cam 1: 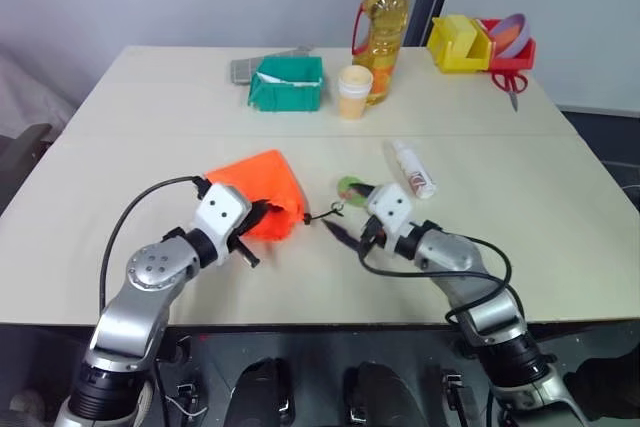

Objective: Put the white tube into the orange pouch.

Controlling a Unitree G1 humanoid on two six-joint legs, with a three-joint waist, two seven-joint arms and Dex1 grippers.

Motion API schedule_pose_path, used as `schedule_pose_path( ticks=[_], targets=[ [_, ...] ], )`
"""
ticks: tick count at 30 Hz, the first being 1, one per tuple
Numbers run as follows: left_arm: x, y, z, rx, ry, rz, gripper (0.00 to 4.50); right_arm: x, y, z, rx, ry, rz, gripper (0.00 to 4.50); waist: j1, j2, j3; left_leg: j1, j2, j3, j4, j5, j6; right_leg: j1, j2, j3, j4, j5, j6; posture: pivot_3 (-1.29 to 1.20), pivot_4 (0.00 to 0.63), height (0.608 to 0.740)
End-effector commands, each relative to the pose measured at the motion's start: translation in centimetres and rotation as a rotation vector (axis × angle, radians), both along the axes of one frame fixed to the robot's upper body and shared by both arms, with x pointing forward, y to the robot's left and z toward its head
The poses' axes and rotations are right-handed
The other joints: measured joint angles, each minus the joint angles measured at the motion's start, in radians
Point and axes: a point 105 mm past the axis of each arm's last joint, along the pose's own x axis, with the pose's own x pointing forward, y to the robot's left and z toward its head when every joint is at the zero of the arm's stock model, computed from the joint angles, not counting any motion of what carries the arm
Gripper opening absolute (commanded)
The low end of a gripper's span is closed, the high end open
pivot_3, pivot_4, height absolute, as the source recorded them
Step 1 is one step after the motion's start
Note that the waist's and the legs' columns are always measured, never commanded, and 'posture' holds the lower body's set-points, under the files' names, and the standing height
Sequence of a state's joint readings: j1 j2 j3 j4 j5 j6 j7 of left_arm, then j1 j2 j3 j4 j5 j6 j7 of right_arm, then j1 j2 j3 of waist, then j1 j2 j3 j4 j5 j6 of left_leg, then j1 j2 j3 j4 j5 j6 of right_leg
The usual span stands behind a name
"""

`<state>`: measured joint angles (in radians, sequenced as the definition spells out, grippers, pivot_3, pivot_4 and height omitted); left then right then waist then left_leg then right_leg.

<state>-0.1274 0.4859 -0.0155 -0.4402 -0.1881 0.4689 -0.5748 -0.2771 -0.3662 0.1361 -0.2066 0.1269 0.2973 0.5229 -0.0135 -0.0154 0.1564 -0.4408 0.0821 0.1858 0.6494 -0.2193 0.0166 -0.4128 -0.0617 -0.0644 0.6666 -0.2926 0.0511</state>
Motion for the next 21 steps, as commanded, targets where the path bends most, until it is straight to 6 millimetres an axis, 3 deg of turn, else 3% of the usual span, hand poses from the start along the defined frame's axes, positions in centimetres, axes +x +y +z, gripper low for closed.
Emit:
schedule_pose_path(
  ticks=[1,8,13,21],
  targets=[
    [-0.8,-1.6,1.7,-0.055,-0.038,-0.071,0.03,0.8,-3.9,2.2,0.060,-0.043,-0.129,4.50,0.000,0.000,0.000,0.000,0.000,0.000,0.000,0.000,0.000,0.000,0.000,0.000,0.000,0.000,0.000,0.00,0.150,0.740],
    [-0.8,-2.2,2.6,-0.140,-0.019,-0.091,0.03,3.1,-8.9,1.2,0.065,0.028,-0.372,4.50,-0.009,0.000,0.000,0.001,0.000,0.000,-0.001,0.000,0.001,0.000,0.001,0.000,0.000,0.000,0.000,0.00,0.150,0.740],
    [-0.2,-1.9,2.1,-0.140,-0.003,-0.065,0.03,5.0,-9.8,-0.9,0.137,0.136,-0.479,4.50,-0.007,0.000,0.000,0.001,0.000,0.000,-0.001,0.002,-0.002,0.000,0.002,0.000,0.001,0.000,0.000,0.00,0.150,0.740],
    [0.2,-1.0,1.8,-0.149,0.002,-0.024,0.03,6.6,-10.2,-2.1,0.209,0.196,-0.548,4.50,-0.006,0.000,0.000,0.001,0.000,0.000,-0.001,0.002,-0.003,0.000,0.002,0.000,0.001,0.000,0.000,0.00,0.150,0.740]
  ],
)
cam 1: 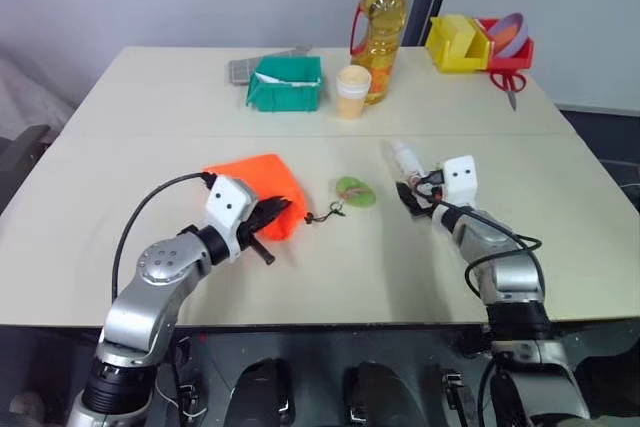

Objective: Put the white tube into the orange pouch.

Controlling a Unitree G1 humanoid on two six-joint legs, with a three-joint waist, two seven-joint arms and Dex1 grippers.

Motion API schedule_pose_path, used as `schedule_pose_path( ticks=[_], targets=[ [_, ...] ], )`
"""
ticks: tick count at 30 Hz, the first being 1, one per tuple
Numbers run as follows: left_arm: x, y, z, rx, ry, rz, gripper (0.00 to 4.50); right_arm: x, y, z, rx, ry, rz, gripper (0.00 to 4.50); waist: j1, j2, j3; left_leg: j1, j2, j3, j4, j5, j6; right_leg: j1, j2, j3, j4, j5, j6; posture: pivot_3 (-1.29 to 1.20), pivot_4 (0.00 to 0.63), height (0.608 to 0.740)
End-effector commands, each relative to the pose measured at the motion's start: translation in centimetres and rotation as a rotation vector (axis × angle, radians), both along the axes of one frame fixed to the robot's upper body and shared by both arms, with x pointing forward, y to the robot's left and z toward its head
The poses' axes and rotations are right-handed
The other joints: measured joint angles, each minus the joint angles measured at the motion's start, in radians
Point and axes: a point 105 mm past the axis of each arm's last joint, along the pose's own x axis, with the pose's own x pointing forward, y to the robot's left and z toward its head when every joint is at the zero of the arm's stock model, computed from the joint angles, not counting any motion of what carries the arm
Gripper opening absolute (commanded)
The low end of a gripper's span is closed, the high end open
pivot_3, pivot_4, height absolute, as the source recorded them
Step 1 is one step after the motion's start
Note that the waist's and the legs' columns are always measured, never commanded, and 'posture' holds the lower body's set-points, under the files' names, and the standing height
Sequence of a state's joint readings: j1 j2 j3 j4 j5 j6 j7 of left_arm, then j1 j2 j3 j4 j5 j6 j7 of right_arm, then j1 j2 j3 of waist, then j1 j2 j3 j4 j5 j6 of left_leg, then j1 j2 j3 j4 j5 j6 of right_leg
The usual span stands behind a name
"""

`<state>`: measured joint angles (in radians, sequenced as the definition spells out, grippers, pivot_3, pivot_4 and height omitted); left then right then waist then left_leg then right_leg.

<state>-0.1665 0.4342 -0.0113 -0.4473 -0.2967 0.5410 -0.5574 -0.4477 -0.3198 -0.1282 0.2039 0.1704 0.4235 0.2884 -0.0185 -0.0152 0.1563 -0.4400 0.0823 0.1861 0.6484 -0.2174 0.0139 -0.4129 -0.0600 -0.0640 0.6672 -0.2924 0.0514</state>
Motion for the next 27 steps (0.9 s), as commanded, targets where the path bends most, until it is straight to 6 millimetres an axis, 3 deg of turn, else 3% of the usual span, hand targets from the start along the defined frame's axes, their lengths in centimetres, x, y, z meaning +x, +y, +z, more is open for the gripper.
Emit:
schedule_pose_path(
  ticks=[1,4,9,16,20,24,27],
  targets=[
    [0.2,0.5,1.1,-0.018,-0.044,0.021,0.03,0.6,-0.2,1.0,0.024,-0.037,-0.015,4.50,-0.001,0.000,0.000,0.000,0.000,0.000,0.000,0.000,0.000,0.000,0.000,0.000,0.000,0.000,0.000,0.00,0.150,0.740],
    [0.3,0.5,1.1,-0.021,-0.044,0.024,0.00,0.7,-0.1,0.9,0.036,-0.033,-0.017,3.63,-0.002,0.000,0.000,0.000,0.000,0.000,0.000,0.000,0.000,0.000,0.000,0.000,0.000,0.000,0.000,0.00,0.150,0.740],
    [0.3,0.6,1.1,-0.021,-0.045,0.026,0.00,0.5,0.0,1.0,0.029,-0.038,-0.010,1.21,-0.002,0.000,0.000,0.000,0.000,0.000,0.000,0.000,0.000,0.000,0.000,0.000,0.000,0.000,0.000,0.00,0.150,0.740],
    [0.6,0.6,1.2,-0.030,-0.049,0.024,0.00,-1.3,1.5,3.0,-0.036,-0.139,0.126,1.13,0.000,0.000,0.000,0.000,0.000,0.000,-0.001,0.000,0.000,0.000,0.000,0.000,0.000,0.000,0.000,0.00,0.150,0.740],
    [0.8,0.7,1.4,-0.051,-0.045,0.022,0.00,-6.2,5.4,4.4,-0.058,-0.185,0.476,1.13,0.001,0.000,0.000,-0.001,0.000,0.000,-0.001,0.000,0.000,-0.001,0.000,0.000,0.000,0.000,0.000,0.00,0.150,0.740],
    [0.8,0.8,1.4,-0.066,-0.035,0.018,0.00,-11.7,8.4,2.8,-0.025,-0.038,0.751,1.13,0.002,0.000,0.000,0.000,0.000,-0.001,-0.002,-0.002,0.004,0.000,0.000,0.000,0.000,0.000,0.000,0.00,0.150,0.740],
    [0.7,0.7,1.4,-0.070,-0.026,0.014,0.00,-13.7,10.0,2.0,0.010,0.025,0.839,1.13,-0.001,0.000,0.000,0.000,0.000,-0.001,-0.001,-0.004,0.006,0.000,-0.001,0.000,0.000,0.000,0.000,0.00,0.150,0.740]
  ],
)
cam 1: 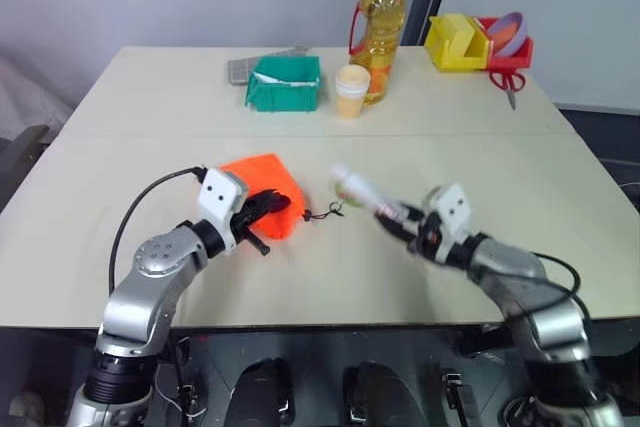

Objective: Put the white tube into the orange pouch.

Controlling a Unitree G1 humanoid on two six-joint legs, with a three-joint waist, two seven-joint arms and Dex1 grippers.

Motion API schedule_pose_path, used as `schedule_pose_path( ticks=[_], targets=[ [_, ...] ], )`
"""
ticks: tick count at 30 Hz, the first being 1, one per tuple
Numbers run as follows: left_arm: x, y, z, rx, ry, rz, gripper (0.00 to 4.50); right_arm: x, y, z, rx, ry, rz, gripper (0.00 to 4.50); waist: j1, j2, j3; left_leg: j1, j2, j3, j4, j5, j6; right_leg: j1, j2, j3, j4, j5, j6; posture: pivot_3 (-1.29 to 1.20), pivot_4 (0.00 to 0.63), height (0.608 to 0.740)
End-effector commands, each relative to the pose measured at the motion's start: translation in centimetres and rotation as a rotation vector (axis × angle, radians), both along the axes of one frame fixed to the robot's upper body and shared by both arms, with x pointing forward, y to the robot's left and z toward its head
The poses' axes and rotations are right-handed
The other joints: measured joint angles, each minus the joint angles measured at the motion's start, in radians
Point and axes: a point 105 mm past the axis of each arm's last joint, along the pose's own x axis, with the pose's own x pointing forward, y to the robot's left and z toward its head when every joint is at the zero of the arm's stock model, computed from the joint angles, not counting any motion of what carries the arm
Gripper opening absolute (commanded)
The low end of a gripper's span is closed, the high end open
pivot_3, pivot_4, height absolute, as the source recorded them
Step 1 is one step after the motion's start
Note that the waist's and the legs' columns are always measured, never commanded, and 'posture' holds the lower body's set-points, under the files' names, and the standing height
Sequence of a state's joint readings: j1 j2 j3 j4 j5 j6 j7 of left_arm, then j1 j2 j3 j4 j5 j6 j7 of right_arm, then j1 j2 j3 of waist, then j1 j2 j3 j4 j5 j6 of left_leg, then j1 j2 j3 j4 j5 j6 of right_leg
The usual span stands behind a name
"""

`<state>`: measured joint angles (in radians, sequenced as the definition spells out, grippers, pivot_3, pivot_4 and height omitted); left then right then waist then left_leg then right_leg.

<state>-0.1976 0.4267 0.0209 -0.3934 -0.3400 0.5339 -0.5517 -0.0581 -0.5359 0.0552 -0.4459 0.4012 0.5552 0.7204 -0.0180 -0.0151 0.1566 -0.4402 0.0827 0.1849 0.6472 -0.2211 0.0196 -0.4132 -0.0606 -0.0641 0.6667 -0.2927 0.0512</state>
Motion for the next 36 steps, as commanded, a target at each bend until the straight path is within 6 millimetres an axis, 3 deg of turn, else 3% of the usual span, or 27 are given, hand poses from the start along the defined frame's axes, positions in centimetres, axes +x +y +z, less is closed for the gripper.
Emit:
schedule_pose_path(
  ticks=[1,10,16,27,36],
  targets=[
    [-0.2,0.0,1.0,-0.020,-0.032,-0.008,0.00,-1.7,2.0,1.2,0.044,0.001,0.104,1.13,-0.001,0.000,0.000,0.000,0.000,0.000,0.000,0.000,0.000,0.000,0.000,0.000,0.000,0.000,0.000,0.00,0.150,0.740],
    [-0.6,-0.4,1.3,-0.014,-0.022,-0.037,0.00,-0.5,5.7,1.1,0.060,0.004,0.135,1.13,0.004,0.000,0.000,-0.001,0.000,0.000,0.001,0.000,0.000,-0.001,-0.001,0.000,0.000,-0.002,-0.004,0.00,0.150,0.740],
    [-1.0,-0.6,1.4,-0.011,-0.025,-0.051,0.00,1.4,6.9,1.2,0.118,0.032,0.044,1.13,0.001,0.000,0.000,-0.001,0.000,0.000,0.001,0.000,0.001,-0.001,-0.001,0.000,-0.001,-0.001,-0.004,0.00,0.150,0.740],
    [-2.1,-1.8,1.6,-0.034,-0.004,-0.127,0.00,2.9,8.5,1.2,0.145,0.087,-0.066,1.13,-0.001,0.000,0.000,-0.001,0.000,0.000,0.001,0.000,0.000,-0.001,-0.001,0.000,0.000,0.000,-0.001,0.00,0.150,0.740],
    [-3.0,-2.8,1.3,-0.039,0.043,-0.203,0.00,4.2,11.9,2.1,0.123,0.073,-0.062,1.13,-0.002,0.000,0.000,-0.002,0.000,0.001,0.000,0.001,-0.001,-0.002,0.000,0.000,0.000,0.000,-0.001,0.00,0.150,0.740]
  ],
)
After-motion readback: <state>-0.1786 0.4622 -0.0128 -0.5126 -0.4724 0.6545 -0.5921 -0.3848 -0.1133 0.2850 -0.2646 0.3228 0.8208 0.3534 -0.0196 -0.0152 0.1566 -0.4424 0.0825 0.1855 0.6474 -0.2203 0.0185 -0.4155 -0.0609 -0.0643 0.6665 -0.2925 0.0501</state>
